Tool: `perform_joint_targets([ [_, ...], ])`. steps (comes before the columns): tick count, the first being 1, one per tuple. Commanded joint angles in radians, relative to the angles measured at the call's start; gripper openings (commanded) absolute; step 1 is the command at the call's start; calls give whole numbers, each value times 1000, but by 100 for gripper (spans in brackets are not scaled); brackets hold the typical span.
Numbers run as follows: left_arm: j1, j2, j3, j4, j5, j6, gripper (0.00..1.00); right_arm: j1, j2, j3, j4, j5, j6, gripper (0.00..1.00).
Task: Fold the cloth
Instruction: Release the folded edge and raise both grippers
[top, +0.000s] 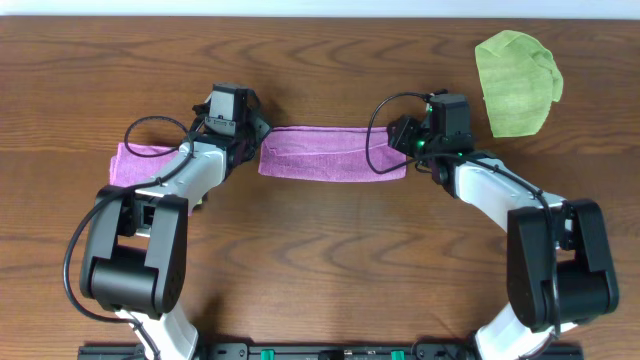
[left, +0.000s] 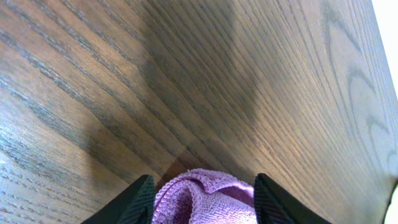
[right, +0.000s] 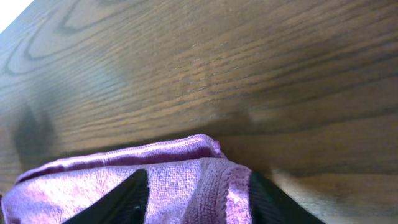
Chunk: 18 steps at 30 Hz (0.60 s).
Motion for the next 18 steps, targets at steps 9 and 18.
perform_joint_targets([
  [9,8,5,117,-140,66,121,89,-28,-157,21,-224,-9,-4,86],
  [18,6,5,260,-388,141,195,82,-30,-317,21,-474,-63,70,98],
])
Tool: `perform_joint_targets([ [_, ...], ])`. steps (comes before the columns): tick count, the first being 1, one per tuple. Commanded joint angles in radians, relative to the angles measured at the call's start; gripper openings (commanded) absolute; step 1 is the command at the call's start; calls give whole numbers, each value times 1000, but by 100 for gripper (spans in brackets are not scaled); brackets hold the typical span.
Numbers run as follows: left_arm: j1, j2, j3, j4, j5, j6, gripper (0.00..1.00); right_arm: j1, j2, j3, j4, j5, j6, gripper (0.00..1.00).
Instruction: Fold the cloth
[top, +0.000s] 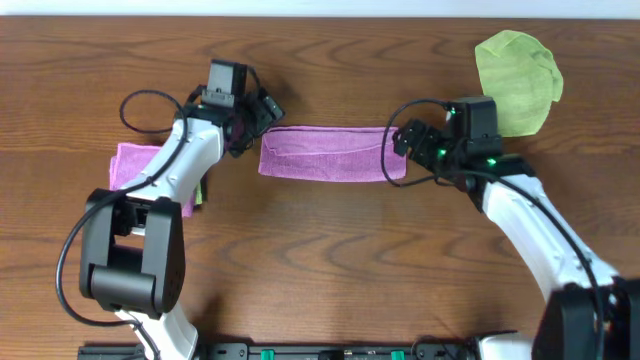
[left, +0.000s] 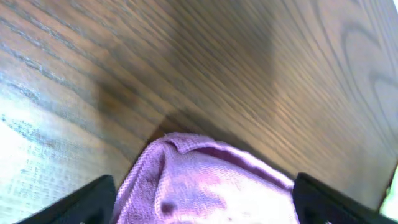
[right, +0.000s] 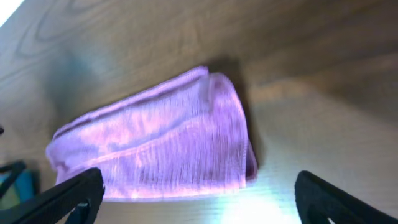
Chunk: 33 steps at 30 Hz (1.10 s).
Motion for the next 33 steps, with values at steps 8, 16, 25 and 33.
perform_joint_targets([
  [8,-31,5,39,-113,116,40,6,-6,-29,12,-235,-118,54,90],
  [16,-129,6,39,-112,-59,40,6,-6,-26,2,-249,-117,88,96],
  [25,-143,60,39,-95,-119,52,6,-6,45,-65,-112,-140,127,92],
  [33,-143,117,39,-76,-124,58,6,-4,149,-70,-5,-159,157,91],
])
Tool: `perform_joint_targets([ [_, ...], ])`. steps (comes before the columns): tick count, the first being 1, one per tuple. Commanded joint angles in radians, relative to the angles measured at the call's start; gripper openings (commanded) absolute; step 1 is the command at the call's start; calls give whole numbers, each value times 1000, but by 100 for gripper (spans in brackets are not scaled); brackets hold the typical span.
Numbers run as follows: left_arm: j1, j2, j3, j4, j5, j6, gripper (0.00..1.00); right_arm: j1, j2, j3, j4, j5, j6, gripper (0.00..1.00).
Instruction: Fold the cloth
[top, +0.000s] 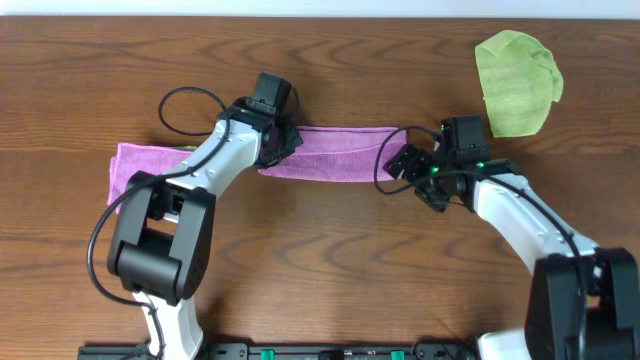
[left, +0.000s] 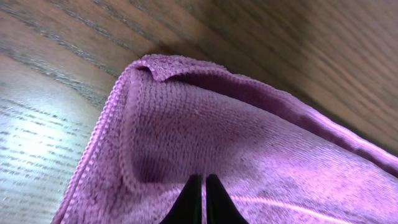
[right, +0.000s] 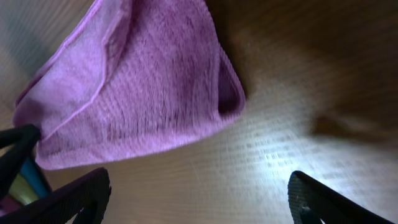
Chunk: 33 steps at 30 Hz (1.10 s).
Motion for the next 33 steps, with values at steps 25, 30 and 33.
perform_joint_targets([
  [25,5,51,14,-1,-101,31,6,48,196,-7,222,-19,82,71],
  [30,5,51,14,-12,-108,40,6,48,202,-7,232,8,82,65],
  [33,5,51,13,-21,-119,43,6,47,202,-7,233,19,82,57],
])
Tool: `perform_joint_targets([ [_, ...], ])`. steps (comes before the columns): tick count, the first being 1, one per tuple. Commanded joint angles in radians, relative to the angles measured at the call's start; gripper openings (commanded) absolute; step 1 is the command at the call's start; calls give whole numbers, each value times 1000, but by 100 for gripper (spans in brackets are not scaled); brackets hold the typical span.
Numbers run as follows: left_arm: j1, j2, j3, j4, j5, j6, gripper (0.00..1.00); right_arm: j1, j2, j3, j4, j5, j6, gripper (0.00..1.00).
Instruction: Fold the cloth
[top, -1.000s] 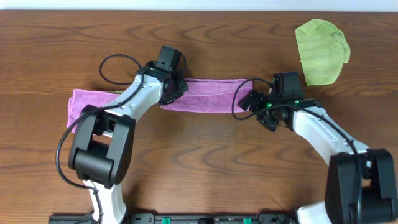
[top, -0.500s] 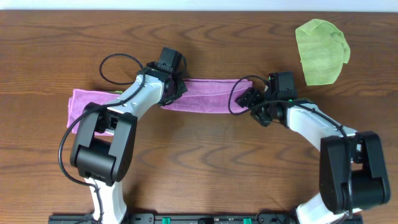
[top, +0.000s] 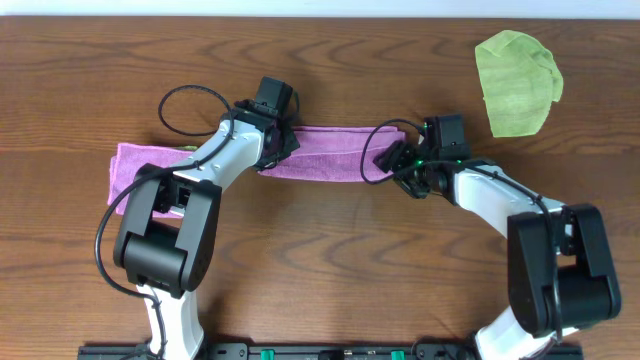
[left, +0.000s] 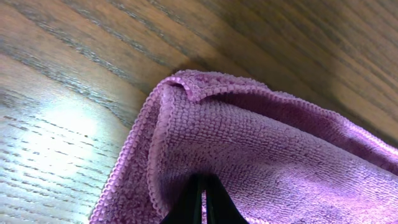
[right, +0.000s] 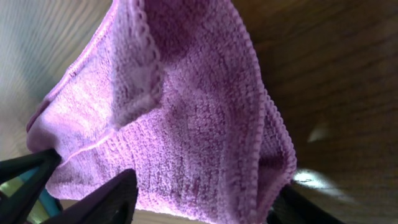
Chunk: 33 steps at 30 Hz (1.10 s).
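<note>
A purple cloth (top: 330, 155) lies as a long folded strip across the middle of the wooden table. My left gripper (top: 278, 143) is at its left end. In the left wrist view the gripper (left: 203, 200) is shut, pinching a fold of the cloth (left: 280, 155). My right gripper (top: 396, 163) is at the strip's right end. In the right wrist view the gripper (right: 202, 193) is open, its dark fingers (right: 106, 199) standing on either side of the doubled cloth end (right: 186, 112).
A green cloth (top: 515, 68) lies crumpled at the back right. A second purple cloth (top: 135, 165) lies folded at the left, partly under my left arm. The table's far edge runs along the top of the overhead view.
My right gripper, open then just off the strip's right end, now has its open fingers around that end. My left gripper is still shut on the left end.
At first each gripper held one end of the purple strip. Then both were open and drawn back, with the strip lying on the table. After that the left gripper was shut on the left end, and now the right one straddles the right end.
</note>
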Motion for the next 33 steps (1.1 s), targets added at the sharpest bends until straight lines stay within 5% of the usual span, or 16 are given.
perform_joint_targets([
  [1,5,17,13,-16,-39,22,6,11,39,-10,-8,50,5,51],
  [4,5,17,9,-22,-46,26,6,11,39,-10,-8,63,4,45],
  [13,5,18,-35,-26,-47,26,6,11,39,-10,2,90,-15,1],
  [33,6,18,-52,-25,-66,37,6,19,-14,31,51,-23,-109,2],
])
